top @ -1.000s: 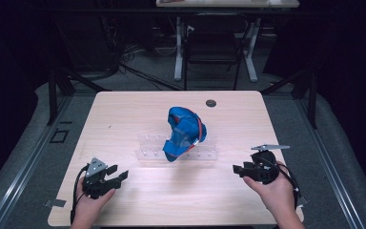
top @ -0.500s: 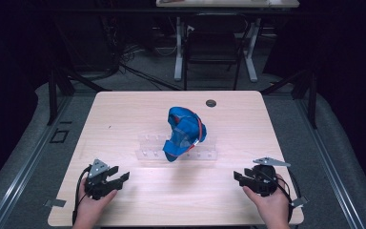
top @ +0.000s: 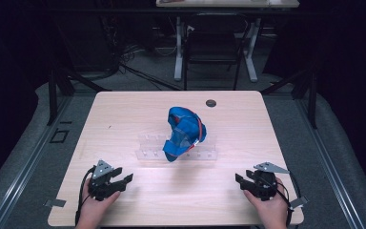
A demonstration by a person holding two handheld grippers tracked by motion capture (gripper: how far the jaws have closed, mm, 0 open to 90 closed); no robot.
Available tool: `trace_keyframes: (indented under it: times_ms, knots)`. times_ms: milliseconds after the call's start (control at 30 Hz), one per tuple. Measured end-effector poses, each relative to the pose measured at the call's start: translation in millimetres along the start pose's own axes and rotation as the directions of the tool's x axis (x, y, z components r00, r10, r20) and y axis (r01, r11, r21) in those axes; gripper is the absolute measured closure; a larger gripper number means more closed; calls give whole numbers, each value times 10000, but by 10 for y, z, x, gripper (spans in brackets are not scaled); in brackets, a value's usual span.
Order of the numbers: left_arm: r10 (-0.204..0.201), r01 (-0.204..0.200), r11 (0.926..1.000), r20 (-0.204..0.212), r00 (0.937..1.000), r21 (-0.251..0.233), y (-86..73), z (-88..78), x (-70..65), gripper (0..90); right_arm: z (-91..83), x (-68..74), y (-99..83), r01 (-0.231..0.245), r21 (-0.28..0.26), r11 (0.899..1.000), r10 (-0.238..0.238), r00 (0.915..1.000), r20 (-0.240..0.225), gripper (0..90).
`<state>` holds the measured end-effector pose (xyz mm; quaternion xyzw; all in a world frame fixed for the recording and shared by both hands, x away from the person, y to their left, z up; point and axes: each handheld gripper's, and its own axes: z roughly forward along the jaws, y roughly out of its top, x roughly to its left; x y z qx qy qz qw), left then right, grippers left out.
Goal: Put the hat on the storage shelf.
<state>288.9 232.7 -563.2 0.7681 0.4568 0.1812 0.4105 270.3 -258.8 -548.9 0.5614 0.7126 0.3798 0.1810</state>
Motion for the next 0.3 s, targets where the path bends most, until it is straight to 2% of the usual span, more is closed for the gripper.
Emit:
trace_keyframes:
  times_ms: [67, 200, 300]
  knots:
    - [127, -127, 9999, 48, 9999, 75, 5, 3, -16, 458, 2, -9, -11, -157, -43, 9999, 156, 9998, -91, 495]
    - [365, -363, 9993, 212, 9991, -74, 23, 32, -83, 458, 23, -31, -13, -57, 94, 9999, 58, 9999, -142, 502]
    - [685, -682, 9976, 466, 9966, -86, 97, 94, -187, 458, 31, -44, -12, -81, 161, 9998, 83, 9999, -149, 508]
